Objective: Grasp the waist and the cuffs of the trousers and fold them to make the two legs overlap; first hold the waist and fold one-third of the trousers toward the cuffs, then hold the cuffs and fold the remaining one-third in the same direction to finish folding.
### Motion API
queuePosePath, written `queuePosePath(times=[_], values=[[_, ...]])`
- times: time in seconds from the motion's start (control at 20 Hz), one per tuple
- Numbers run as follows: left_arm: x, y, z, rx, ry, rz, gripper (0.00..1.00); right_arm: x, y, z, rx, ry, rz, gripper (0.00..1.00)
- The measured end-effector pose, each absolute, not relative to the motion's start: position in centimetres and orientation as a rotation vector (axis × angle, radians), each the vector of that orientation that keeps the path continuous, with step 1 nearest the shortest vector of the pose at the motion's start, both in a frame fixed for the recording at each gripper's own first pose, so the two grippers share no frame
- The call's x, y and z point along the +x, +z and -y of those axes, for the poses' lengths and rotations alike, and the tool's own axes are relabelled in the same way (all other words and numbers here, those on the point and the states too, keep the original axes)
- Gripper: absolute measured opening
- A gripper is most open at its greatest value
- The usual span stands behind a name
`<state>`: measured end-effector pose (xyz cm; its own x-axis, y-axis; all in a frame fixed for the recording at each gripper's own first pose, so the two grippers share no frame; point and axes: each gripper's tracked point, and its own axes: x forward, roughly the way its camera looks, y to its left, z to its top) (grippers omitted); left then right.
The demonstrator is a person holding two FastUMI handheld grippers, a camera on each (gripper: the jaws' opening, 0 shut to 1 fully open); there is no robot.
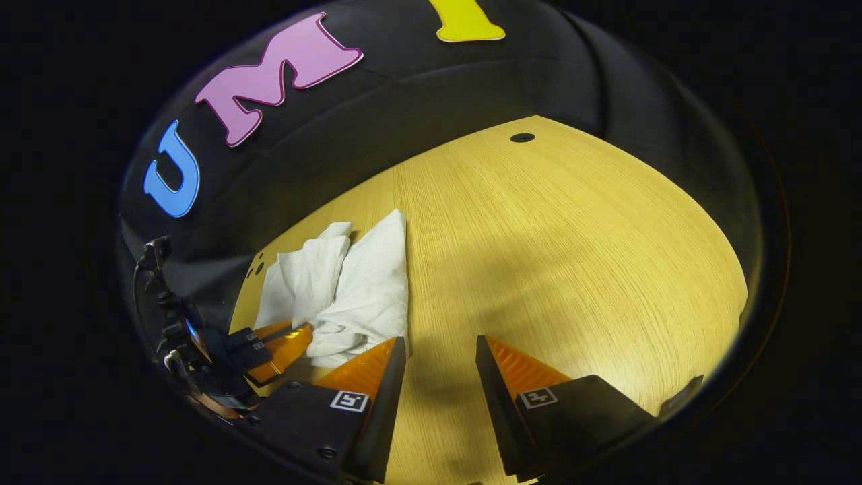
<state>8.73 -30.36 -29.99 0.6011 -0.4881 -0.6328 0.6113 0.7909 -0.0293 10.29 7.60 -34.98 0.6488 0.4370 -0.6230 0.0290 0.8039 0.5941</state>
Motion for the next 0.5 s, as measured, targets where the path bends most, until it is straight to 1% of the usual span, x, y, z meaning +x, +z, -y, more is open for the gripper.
queuePosePath(times=[0.1,0.15,0.2,0.25,0.3,0.35,0.4,0.45,0.5], values=[[8.5,-30.0,30.7,0.165,-0.661,-0.675,0.11,10.4,-34.9,-7.7,0.606,0.251,-0.843,0.65],[8.1,-29.9,30.9,0.154,-0.680,-0.680,0.17,10.4,-34.7,-7.6,0.602,0.253,-0.841,0.65],[8.0,-29.9,30.8,0.160,-0.686,-0.685,0.30,10.5,-34.4,-7.7,0.597,0.255,-0.838,0.65],[7.9,-29.8,30.7,0.174,-0.681,-0.694,0.34,10.7,-33.9,-7.7,0.593,0.259,-0.829,0.65],[7.6,-29.5,30.5,0.185,-0.674,-0.704,0.41,10.7,-33.5,-7.7,0.588,0.263,-0.820,0.65],[7.1,-29.1,30.5,0.183,-0.674,-0.710,0.43,10.5,-33.0,-7.7,0.581,0.270,-0.812,0.65],[6.8,-28.4,30.5,0.180,-0.673,-0.705,0.51,10.3,-32.5,-7.7,0.574,0.276,-0.805,0.66],[6.5,-27.6,30.4,0.180,-0.670,-0.695,0.60,10.2,-32.0,-7.6,0.565,0.282,-0.797,0.70],[6.2,-26.7,30.4,0.181,-0.665,-0.681,0.75,10.2,-31.5,-7.6,0.560,0.289,-0.789,0.71]])
